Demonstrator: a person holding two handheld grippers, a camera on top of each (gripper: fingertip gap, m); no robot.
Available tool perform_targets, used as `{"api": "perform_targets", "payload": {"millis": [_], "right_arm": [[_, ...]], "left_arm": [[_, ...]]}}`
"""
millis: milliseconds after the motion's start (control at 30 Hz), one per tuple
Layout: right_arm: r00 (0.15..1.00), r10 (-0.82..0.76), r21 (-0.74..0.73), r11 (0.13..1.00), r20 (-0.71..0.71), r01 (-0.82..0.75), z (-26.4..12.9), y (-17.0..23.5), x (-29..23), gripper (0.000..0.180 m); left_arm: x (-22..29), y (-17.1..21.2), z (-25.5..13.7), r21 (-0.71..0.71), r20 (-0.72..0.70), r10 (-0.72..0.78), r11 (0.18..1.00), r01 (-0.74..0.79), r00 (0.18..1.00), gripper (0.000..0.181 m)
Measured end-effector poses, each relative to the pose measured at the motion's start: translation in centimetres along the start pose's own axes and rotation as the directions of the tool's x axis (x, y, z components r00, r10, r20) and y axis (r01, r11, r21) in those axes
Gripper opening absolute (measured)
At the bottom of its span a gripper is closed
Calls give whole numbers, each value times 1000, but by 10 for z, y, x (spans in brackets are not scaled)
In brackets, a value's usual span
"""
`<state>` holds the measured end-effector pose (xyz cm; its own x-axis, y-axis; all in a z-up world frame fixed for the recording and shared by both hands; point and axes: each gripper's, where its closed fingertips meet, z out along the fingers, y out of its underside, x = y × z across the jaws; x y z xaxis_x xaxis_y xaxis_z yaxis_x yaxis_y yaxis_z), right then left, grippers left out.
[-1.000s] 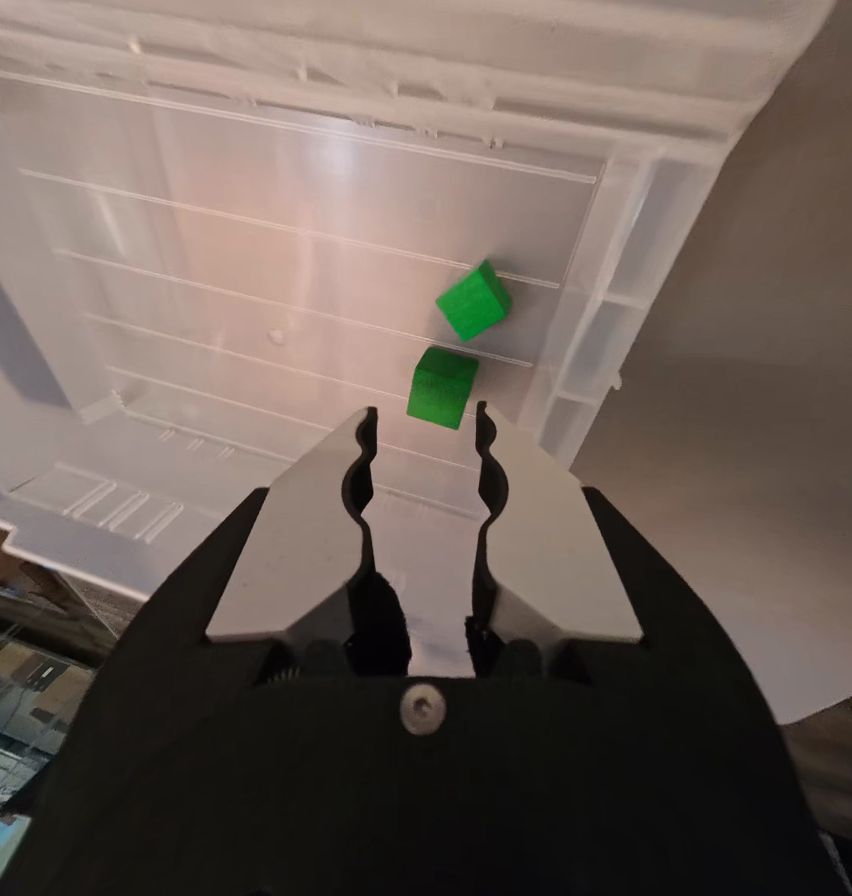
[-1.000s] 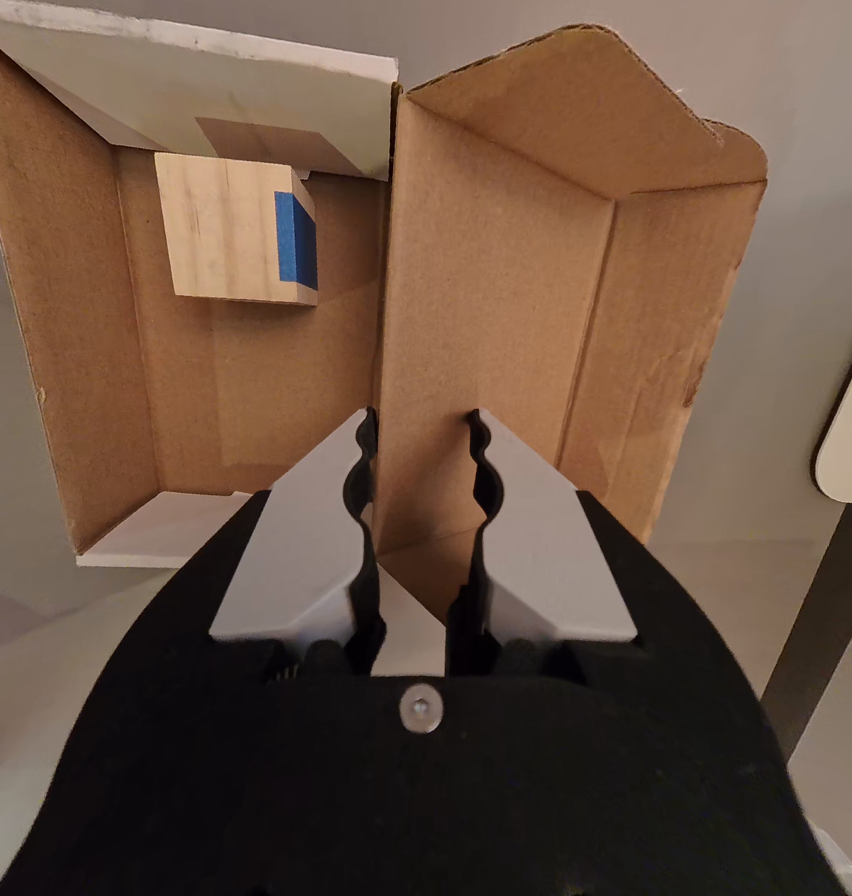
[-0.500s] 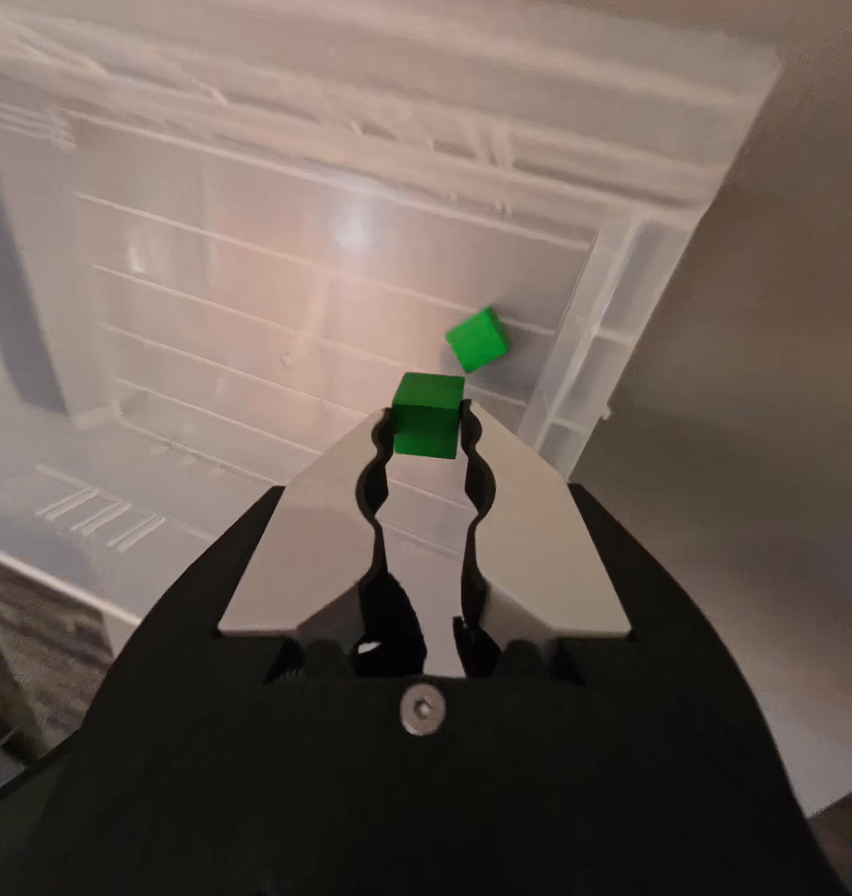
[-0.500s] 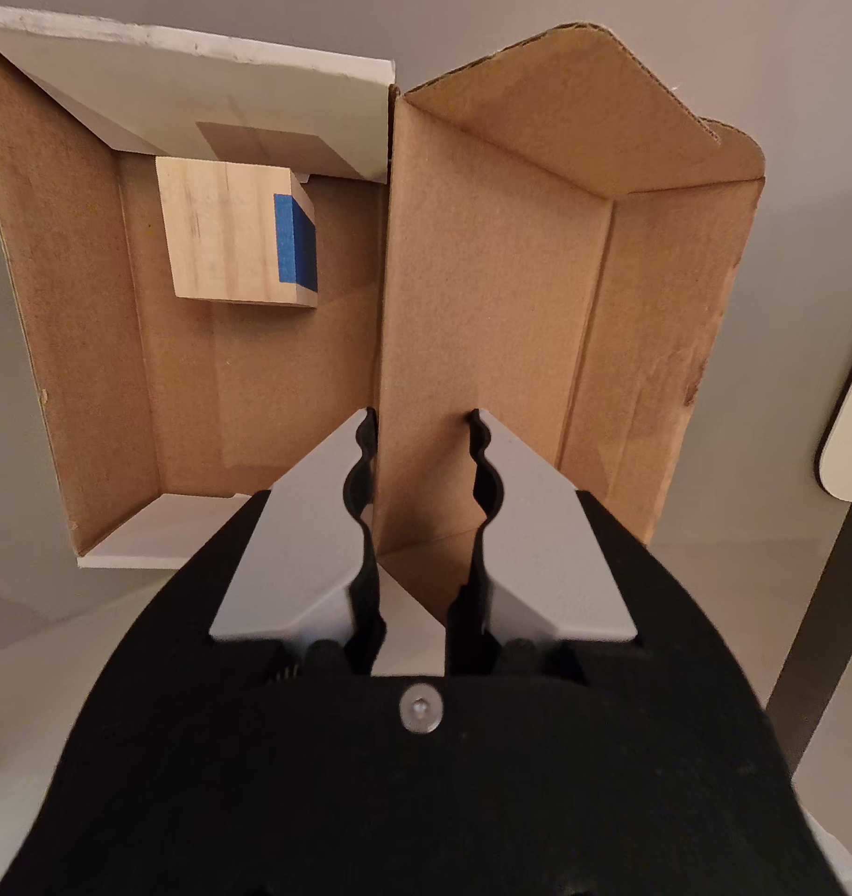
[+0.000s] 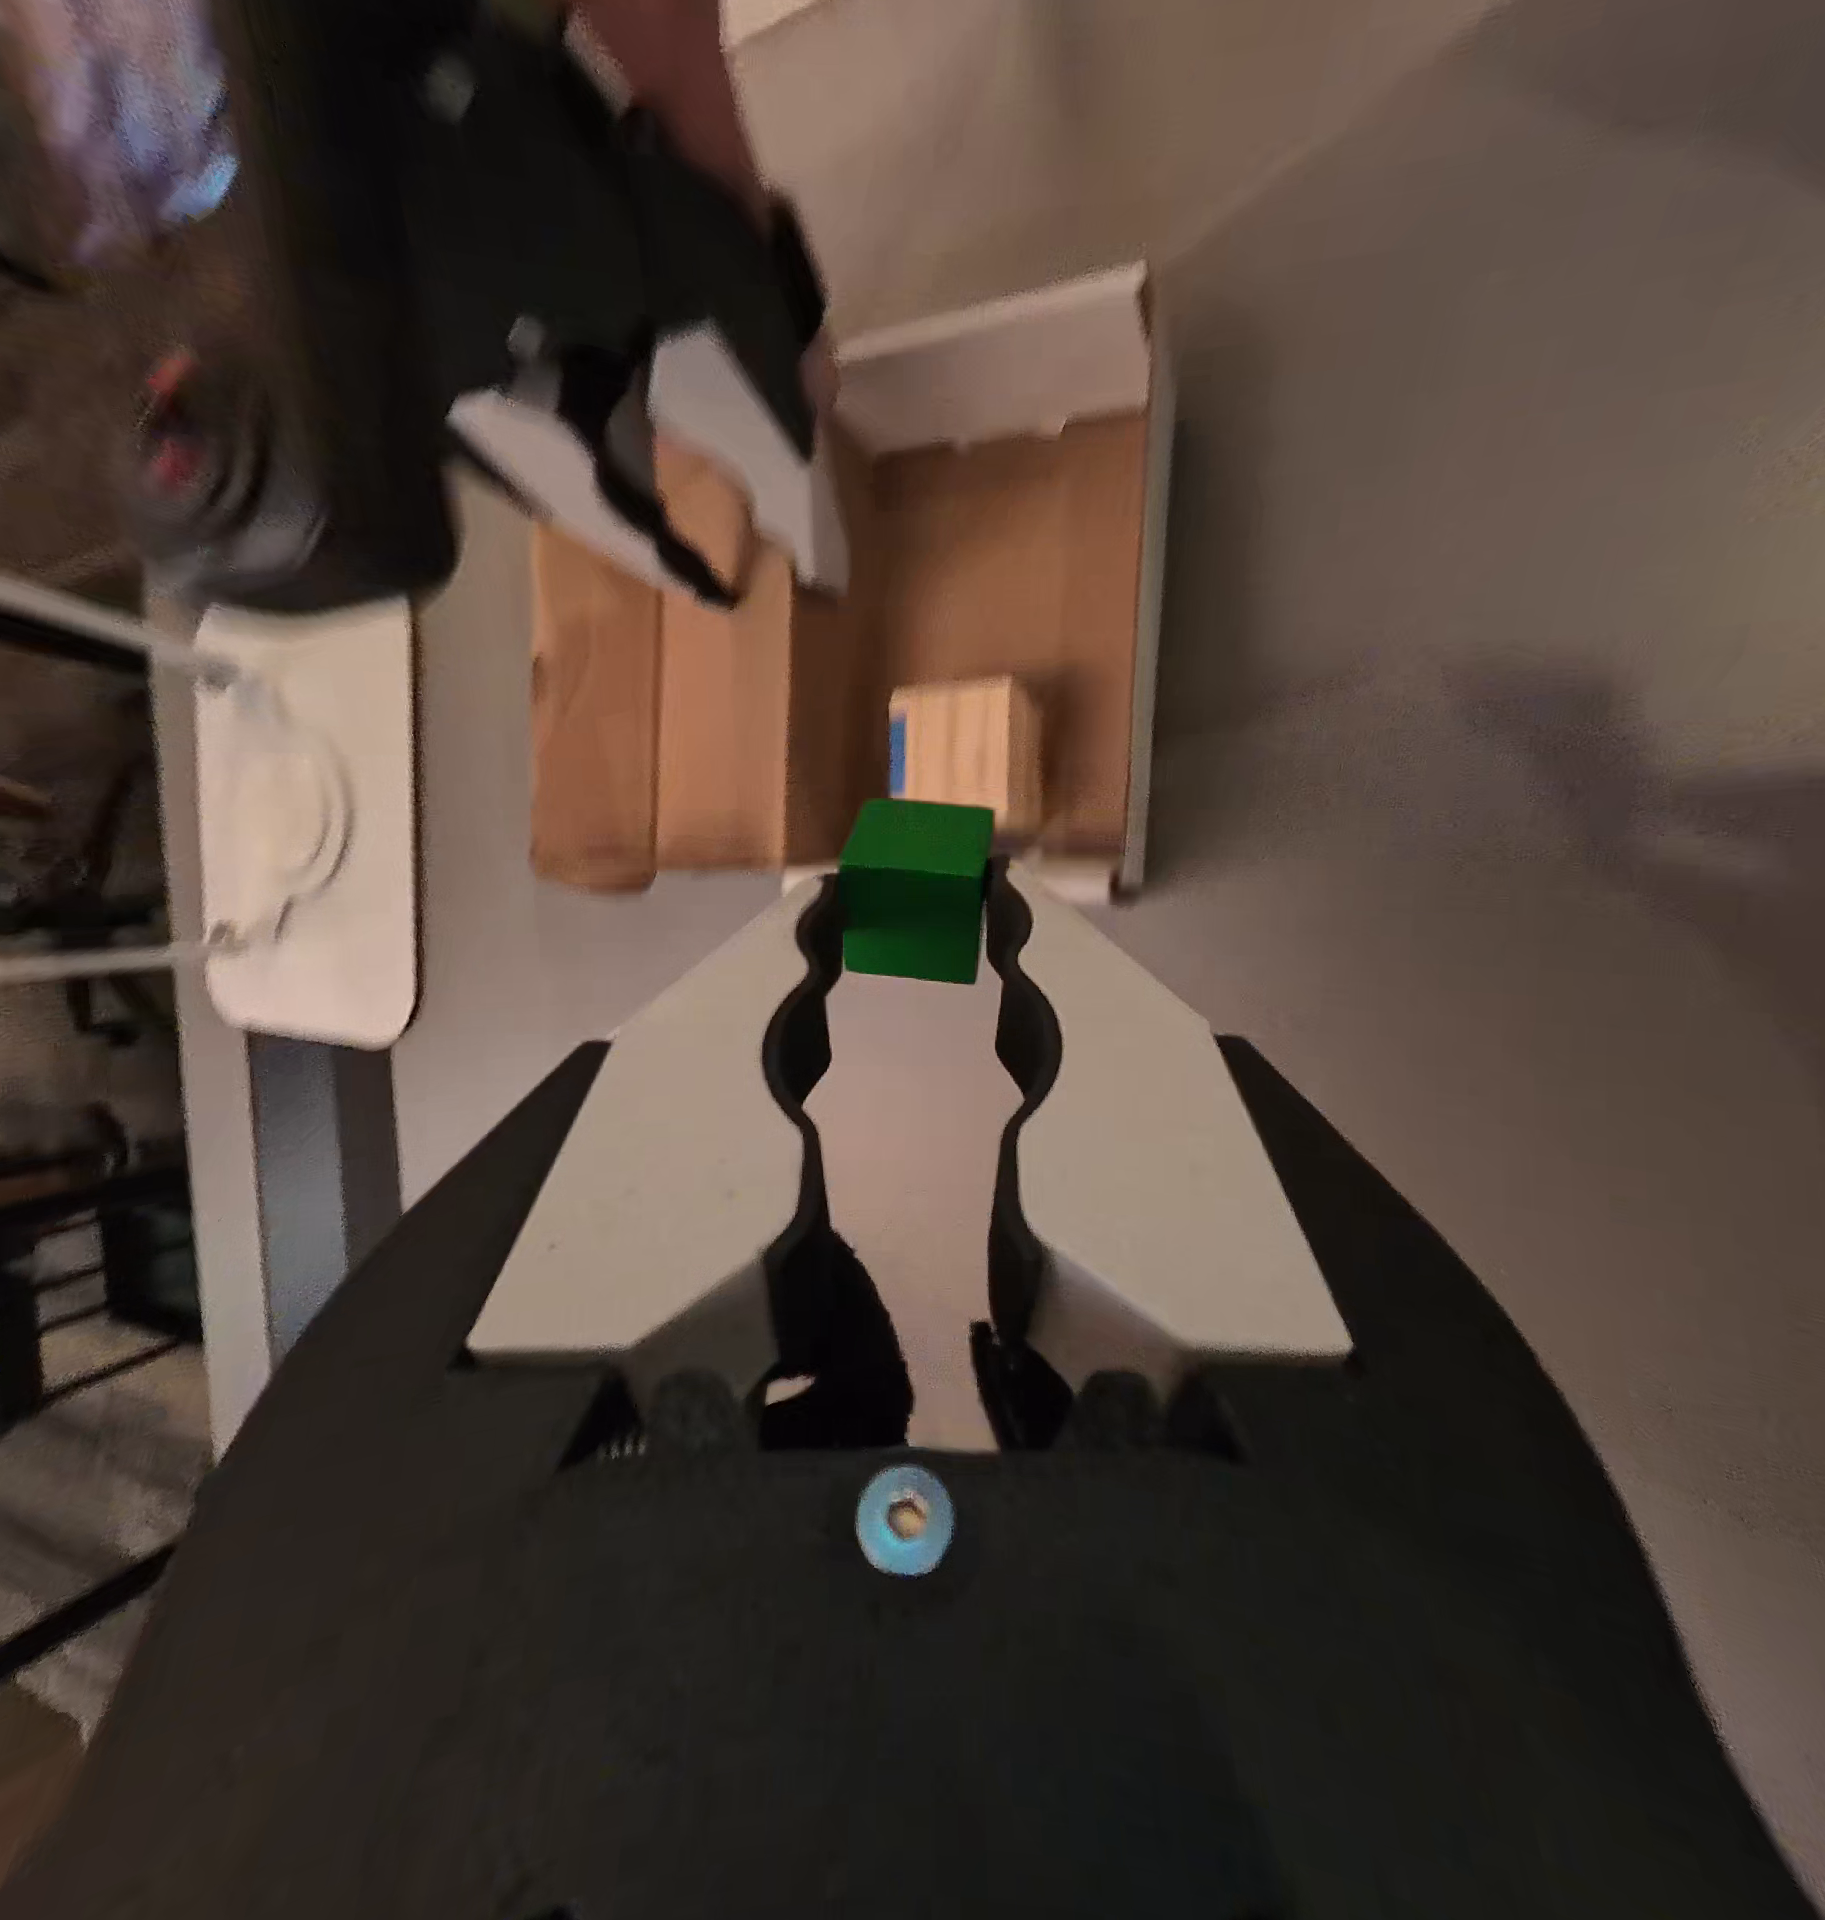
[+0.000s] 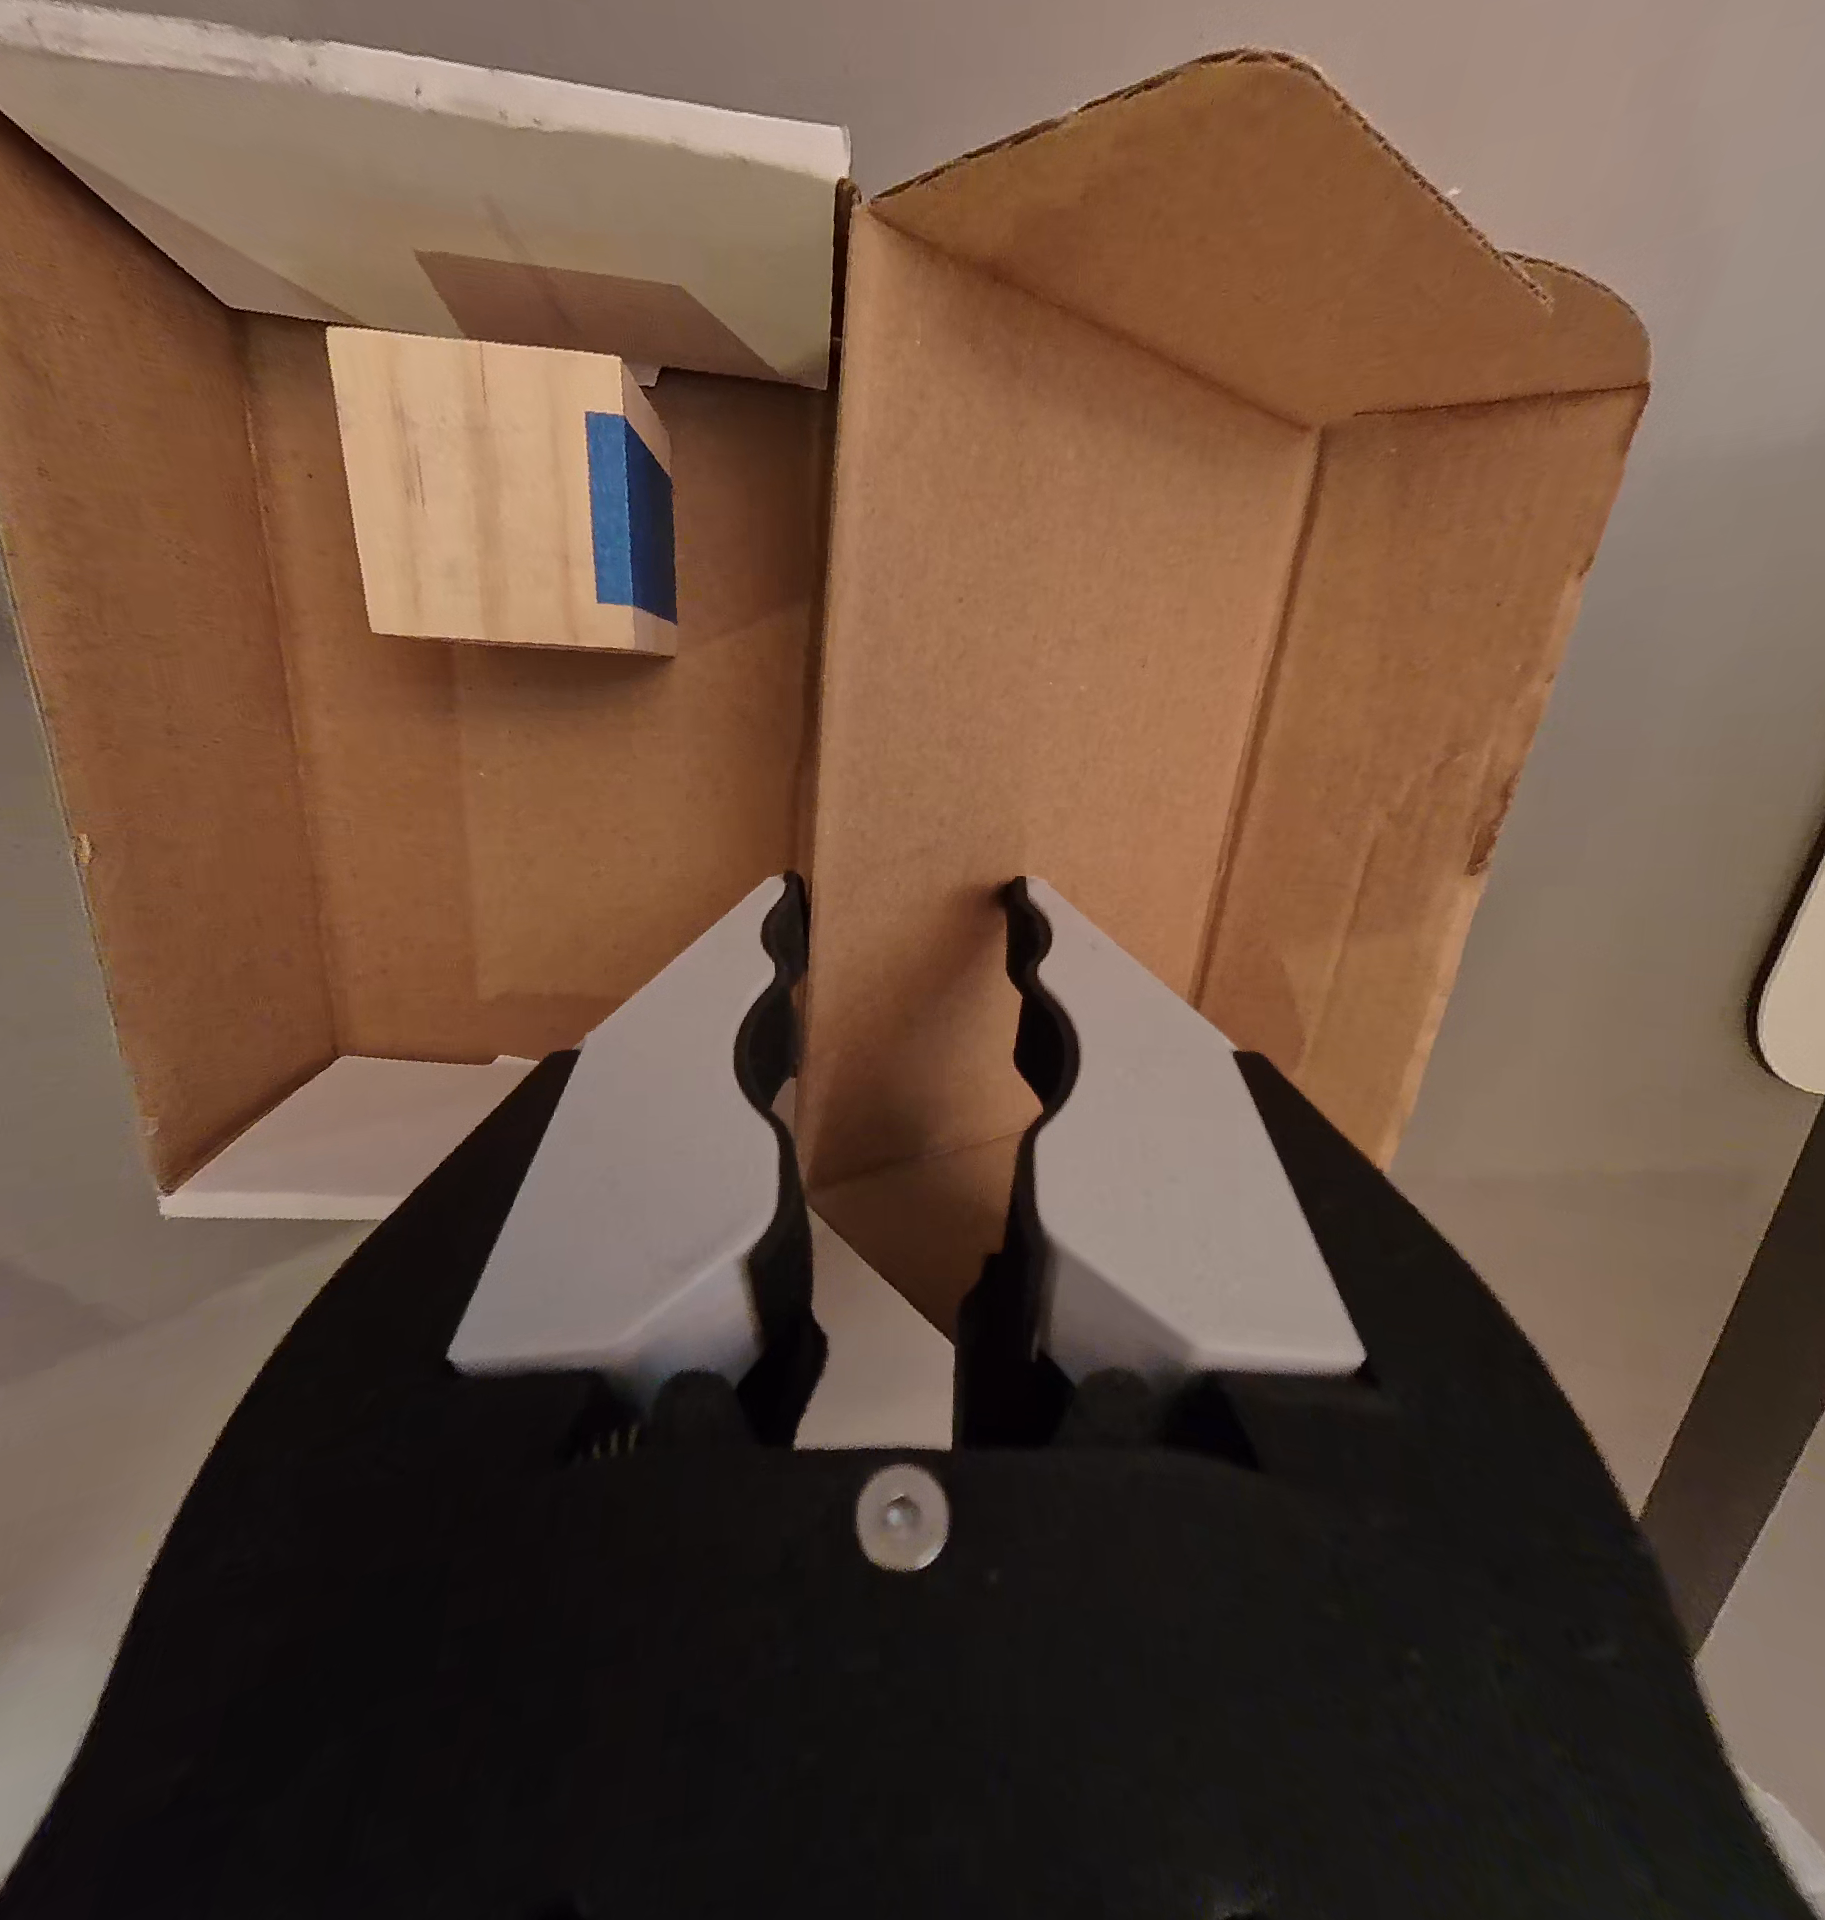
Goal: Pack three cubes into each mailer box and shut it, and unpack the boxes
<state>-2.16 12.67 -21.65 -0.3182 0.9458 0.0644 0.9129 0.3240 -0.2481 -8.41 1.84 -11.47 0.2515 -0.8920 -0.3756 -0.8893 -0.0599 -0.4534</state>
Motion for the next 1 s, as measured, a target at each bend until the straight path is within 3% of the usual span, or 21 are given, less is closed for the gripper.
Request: {"api": "perform_targets", "payload": {"millis": [233, 600, 733, 833, 1000], "right_arm": [[1000, 6, 7, 1000, 3, -6, 0, 0, 0, 36], [1000, 1, 37, 999, 21, -2, 0, 0, 0, 37], [1000, -1, 42, 999, 24, 0, 0, 0, -1, 37], [1000, -2, 44, 999, 24, 1, 0, 0, -1, 37], [1000, 0, 55, 999, 24, -1, 0, 0, -1, 37]], "left_arm": [[16, -39, 84, -49, -98, 24, 998, -29, 995, 26], [21, -8, 138, -254, -171, 29, 964, -73, 985, 25], [23, -11, 141, -248, -179, 0, 968, -45, 984, 25], [21, -13, 132, -216, -158, -15, 976, -19, 987, 36], [8, -16, 74, -94, -38, -23, 995, 19, 999, 41]]}}
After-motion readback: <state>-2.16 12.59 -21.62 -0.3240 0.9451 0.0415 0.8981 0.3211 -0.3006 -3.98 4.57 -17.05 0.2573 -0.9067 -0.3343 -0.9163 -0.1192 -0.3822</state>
